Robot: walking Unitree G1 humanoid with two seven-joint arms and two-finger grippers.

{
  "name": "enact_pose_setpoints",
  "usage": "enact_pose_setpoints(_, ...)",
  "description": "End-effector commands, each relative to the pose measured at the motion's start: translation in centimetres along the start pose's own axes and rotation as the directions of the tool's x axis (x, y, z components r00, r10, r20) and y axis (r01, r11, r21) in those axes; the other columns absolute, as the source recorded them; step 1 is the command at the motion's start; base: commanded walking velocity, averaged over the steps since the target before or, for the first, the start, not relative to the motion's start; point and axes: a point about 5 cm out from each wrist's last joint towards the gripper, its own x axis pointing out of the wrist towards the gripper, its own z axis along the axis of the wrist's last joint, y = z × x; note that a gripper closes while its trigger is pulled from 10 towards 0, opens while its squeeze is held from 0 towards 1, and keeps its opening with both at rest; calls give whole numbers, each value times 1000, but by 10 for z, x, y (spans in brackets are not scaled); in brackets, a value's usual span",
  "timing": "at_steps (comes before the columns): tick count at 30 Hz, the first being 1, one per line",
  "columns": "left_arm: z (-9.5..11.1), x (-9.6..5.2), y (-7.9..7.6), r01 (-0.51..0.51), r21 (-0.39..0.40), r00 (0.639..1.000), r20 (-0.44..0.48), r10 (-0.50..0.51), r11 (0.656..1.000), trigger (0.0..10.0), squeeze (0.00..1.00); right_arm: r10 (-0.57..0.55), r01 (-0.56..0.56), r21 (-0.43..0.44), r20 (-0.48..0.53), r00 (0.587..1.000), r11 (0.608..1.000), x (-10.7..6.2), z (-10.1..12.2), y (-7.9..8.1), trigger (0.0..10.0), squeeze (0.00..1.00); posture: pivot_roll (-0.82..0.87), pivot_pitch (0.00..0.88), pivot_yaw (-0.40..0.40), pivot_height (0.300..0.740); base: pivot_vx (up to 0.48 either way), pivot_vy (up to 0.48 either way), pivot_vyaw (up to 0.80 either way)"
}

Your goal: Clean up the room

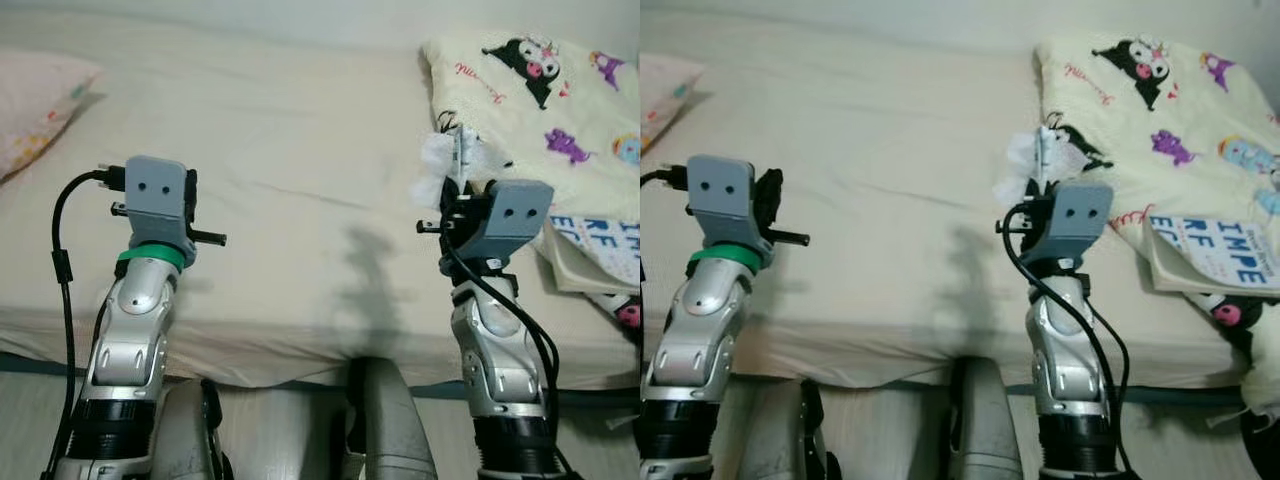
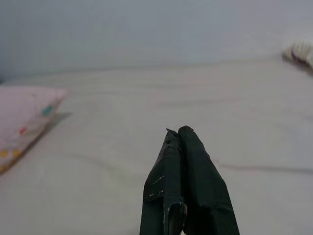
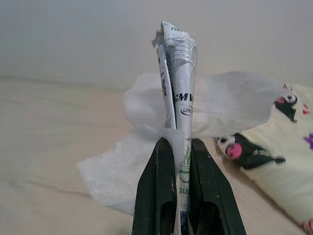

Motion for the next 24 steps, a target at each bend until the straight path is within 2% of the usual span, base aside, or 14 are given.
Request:
enact_pose_setpoints(1, 0, 1, -9, 32, -18, 999, 7, -31, 999, 10000, 0, -1, 1, -3, -14, 1000, 1000, 1, -2, -3, 10000, 0, -16, 48, -28, 621, 0, 0, 0)
enact_pose_setpoints(3, 2, 3, -14, 54, -25, 998, 14, -53, 998, 10000, 0, 2, -2, -3, -16, 1000, 1000, 2, -3, -3, 10000, 0, -20, 49, -26, 626, 0, 0, 0)
enact_pose_setpoints(4, 4, 6, -24, 91, -35, 996, 24, -90, 995, 10000, 0, 6, -6, -4, -19, 1000, 1000, 2, -4, -2, 10000, 0, -24, 50, -25, 636, 0, 0, 0)
enact_pose_setpoints(12, 5, 7, -33, 114, -53, 993, 23, -113, 992, 10000, 0, -2, 1, -11, -39, 999, 1000, -4, -9, -6, 10000, 0, -37, 45, -20, 666, 0, 0, 0)
enact_pose_setpoints(24, -3, 5, -42, 150, -60, 988, -16, -151, 987, 10000, 0, 8, -8, -11, -45, 999, 1000, -2, -11, -4, 10000, 0, -34, 33, -20, 711, 0, 0, 0)
